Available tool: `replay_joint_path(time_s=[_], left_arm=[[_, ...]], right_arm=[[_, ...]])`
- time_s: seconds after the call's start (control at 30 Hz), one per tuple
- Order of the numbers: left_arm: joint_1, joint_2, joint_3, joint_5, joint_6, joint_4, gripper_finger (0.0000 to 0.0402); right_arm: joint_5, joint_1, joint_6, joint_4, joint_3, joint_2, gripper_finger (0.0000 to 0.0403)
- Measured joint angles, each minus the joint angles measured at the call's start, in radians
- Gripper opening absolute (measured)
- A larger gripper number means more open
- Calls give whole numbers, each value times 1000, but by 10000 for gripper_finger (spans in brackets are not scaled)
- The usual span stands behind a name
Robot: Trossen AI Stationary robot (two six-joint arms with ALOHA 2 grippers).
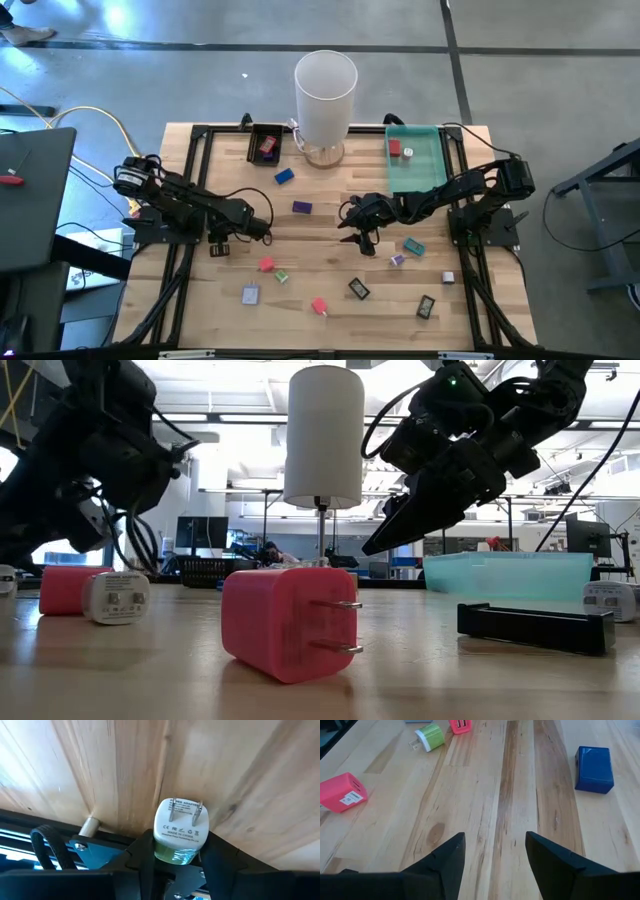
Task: Pick & Place Office items
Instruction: Put the left green white adapter into the green bin
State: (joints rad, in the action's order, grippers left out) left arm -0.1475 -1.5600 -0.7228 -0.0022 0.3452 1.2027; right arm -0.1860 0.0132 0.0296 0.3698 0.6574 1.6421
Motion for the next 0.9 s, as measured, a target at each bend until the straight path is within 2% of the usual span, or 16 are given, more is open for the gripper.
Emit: replay_joint_path(time_s=[0.33, 0.6, 0.77, 0.9], left_arm=[[-1, 0, -126, -39, 12, 1, 119], [-1, 0, -300, -102, -15, 2, 119], [-6, 1, -367, -135, -24, -151, 119], [-18, 1, -371, -135, -55, -314, 119]], right_arm=[[0, 0, 0, 0, 0, 0, 195], [-4, 0, 1, 16, 0, 0, 195], [-37, 17, 3, 36, 0, 0, 195], [-34, 31, 2, 39, 0, 0, 195]])
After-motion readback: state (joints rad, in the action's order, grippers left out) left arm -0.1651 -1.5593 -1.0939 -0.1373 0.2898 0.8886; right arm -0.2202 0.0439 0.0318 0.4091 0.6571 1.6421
